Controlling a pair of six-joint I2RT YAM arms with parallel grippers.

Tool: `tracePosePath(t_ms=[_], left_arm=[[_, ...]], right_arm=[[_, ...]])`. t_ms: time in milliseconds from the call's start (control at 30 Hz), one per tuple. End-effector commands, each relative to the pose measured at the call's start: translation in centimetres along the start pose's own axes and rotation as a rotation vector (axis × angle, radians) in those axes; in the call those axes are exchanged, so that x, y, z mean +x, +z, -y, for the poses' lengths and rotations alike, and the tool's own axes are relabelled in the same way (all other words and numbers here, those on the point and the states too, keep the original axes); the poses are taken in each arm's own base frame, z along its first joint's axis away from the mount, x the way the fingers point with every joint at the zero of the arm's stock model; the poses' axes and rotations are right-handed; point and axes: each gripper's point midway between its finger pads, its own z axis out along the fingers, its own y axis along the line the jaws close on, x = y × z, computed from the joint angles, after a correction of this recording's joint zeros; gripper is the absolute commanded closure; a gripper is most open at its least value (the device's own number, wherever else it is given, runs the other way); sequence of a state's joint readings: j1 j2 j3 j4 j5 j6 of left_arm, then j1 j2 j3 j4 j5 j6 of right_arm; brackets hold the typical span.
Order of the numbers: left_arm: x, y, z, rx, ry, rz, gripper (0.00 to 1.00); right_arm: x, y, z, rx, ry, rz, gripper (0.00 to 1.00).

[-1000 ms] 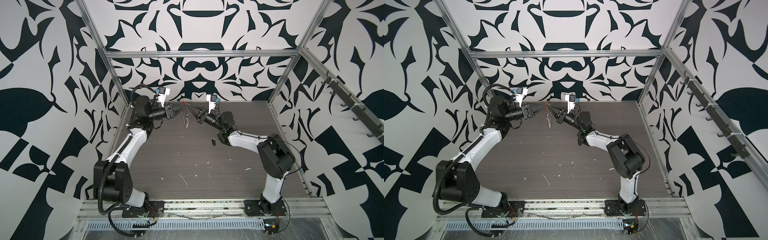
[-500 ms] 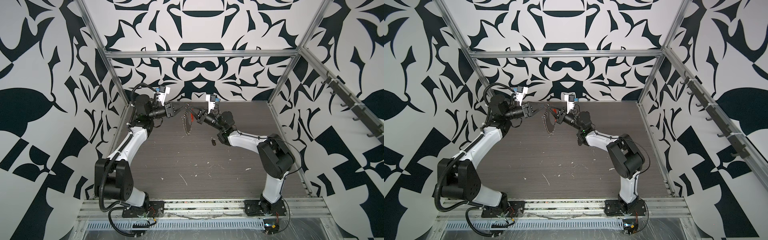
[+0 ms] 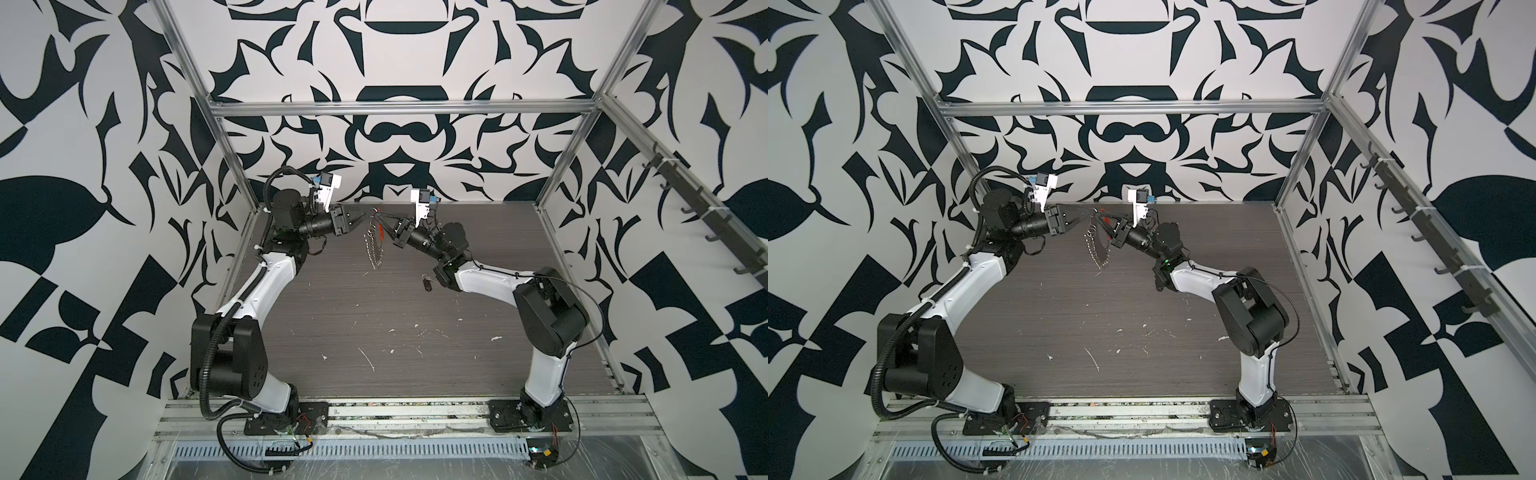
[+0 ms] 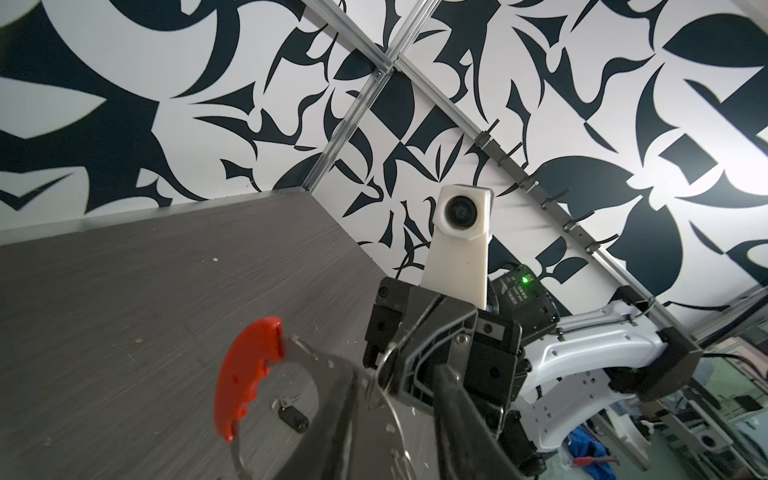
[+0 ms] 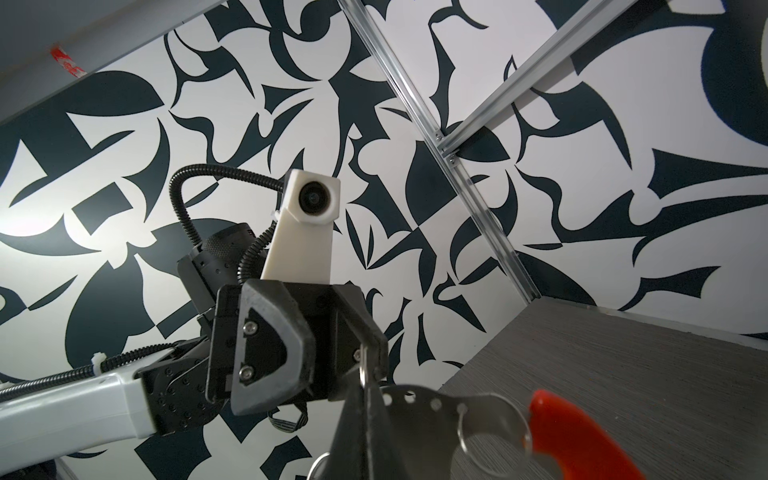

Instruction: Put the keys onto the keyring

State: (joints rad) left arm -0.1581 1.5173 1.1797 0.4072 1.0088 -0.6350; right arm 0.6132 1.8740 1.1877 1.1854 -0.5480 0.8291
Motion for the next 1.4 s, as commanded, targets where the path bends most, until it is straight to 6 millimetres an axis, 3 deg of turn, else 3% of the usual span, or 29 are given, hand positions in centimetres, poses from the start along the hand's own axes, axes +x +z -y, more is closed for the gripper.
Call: tracePosePath(t_ms=[0, 533, 633, 833, 1067, 1367], left_arm=[[-0.7, 0.2, 0.2, 0.019, 0.025, 0.017, 0.71], [-0.6, 0.5, 0.2, 0.039, 0.002, 0.012, 0.86], [-0.4, 0.6, 0.4, 0.046, -0.001, 0.007, 0.85], [0.2, 0.7, 0.3, 0.048, -0.015, 0.000, 0.72], [0.5, 0.6, 0.5, 0.054, -0.024, -0.010, 0.81], [0.4, 0.3, 0.9, 0.049, -0.027, -0.013, 0.77]], right_arm=[[-3.0, 0.9, -3.5, -0.106, -0.068, 0.067, 1.00], [-2.8, 1.3, -3.4, -0.109, -0.059, 0.063, 1.00], [-2.8, 1.4, -3.3, -0.105, -0.058, 0.067, 1.00], [-3.1, 1.3, -3.3, -0.095, -0.061, 0.082, 1.00], [-3.3, 1.3, -3.0, -0.086, -0.065, 0.091, 1.00], [-3.3, 1.3, -2.9, -0.083, -0.064, 0.089, 1.00]])
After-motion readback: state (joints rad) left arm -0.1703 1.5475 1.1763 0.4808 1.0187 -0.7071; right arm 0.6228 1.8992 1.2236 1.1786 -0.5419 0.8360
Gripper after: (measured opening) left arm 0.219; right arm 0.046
